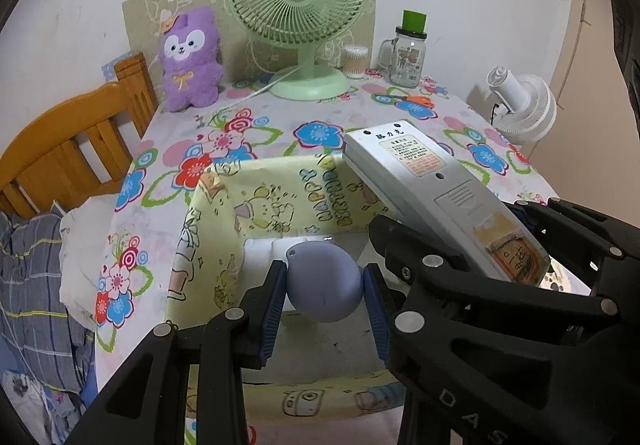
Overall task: Organize rigid objects
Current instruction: 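Lower the ball into the box and open the left gripper while the right releases the power bank inside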
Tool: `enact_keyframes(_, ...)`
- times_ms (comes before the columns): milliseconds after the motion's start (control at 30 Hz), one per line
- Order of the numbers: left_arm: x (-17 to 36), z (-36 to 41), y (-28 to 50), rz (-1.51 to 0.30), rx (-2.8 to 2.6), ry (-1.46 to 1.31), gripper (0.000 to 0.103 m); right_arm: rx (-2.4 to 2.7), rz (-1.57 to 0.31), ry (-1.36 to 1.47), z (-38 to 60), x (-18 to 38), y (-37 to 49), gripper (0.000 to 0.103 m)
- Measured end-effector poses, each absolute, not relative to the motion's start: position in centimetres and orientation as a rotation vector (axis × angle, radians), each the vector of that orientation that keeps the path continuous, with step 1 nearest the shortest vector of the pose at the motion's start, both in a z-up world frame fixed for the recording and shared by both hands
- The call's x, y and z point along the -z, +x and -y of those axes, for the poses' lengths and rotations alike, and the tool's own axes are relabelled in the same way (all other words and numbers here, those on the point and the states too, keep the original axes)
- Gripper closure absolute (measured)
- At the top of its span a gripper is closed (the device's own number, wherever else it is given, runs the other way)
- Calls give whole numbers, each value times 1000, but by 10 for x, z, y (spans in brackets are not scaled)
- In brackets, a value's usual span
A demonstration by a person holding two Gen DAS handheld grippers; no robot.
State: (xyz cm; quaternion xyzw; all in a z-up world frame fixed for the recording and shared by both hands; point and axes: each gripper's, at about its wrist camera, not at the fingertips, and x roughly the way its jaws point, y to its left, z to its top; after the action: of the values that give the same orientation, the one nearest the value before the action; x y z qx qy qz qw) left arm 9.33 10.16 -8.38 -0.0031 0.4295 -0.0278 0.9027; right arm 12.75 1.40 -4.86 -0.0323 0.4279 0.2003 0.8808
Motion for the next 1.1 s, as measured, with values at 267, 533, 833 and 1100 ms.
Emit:
enact_keyframes(267, 94, -112, 100, -910, 54, -20, 63, -425, -917, -78, -28, 60, 133, 48)
enact_keyframes(533, 97, -112, 105, -901, 61, 5, 62, -429, -942, -55, -30, 69, 141, 53)
enact_keyframes(833, 101, -102, 109, -898, 84, 36, 43, -420, -956, -51, -23, 76, 148, 55)
enact_keyframes(1100, 104, -96, 109, -904, 81, 66, 34, -429, -942, -66, -15, 74, 146, 55)
